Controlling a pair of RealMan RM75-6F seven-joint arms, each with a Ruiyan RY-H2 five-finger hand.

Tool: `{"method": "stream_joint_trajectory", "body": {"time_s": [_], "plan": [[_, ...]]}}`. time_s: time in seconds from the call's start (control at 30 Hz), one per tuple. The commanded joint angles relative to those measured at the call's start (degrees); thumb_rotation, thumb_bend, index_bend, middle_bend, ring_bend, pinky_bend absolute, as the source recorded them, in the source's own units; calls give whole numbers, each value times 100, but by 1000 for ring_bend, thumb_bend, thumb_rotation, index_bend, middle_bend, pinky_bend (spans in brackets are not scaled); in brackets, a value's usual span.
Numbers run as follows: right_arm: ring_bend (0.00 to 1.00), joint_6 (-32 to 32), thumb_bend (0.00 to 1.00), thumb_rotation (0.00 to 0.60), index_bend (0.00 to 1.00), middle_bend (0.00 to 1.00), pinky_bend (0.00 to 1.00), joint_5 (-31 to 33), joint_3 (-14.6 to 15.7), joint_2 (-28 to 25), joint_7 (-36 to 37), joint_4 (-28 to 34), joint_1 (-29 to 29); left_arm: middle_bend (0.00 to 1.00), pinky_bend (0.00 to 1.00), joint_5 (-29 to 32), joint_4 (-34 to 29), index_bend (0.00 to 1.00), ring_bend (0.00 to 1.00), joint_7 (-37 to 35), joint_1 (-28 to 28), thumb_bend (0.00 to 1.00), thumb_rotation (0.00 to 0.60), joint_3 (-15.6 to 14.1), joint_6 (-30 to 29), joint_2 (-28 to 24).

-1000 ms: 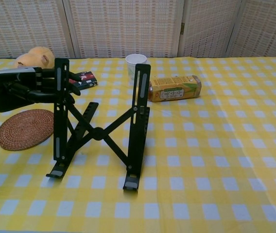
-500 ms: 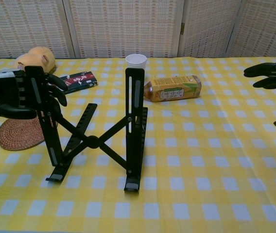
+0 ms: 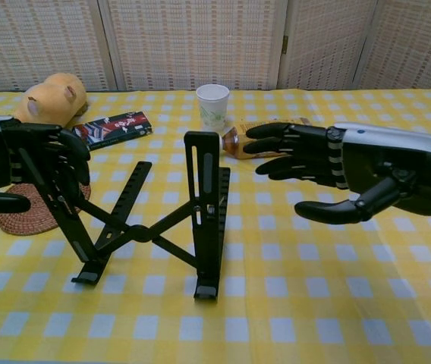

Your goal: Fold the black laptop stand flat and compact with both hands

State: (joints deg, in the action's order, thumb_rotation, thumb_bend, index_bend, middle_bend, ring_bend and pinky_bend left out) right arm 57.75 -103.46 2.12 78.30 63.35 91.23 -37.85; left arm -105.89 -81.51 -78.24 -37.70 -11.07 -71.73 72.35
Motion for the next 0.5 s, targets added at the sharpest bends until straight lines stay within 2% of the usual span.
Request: {"method": "stream_joint_trajectory", "body": {"time_s": [0.03, 0.3, 0.5], "plan": [[102, -65, 394, 600, 0, 79, 0, 6, -10, 253, 167, -204, -188, 430, 334, -3, -37, 376, 417, 53, -8, 223, 600, -31, -17, -15], [102, 37, 395, 600, 0, 79, 0, 46, -15, 654, 294, -433, -475, 430, 334, -8, -145, 376, 417, 146, -39, 223, 600, -121, -63, -67], [102, 129, 395, 600, 0, 87, 0, 158, 44, 874, 715, -588, -602, 430, 334, 71, -193, 376, 417, 191, -52, 223, 600, -137, -52, -70]]}}
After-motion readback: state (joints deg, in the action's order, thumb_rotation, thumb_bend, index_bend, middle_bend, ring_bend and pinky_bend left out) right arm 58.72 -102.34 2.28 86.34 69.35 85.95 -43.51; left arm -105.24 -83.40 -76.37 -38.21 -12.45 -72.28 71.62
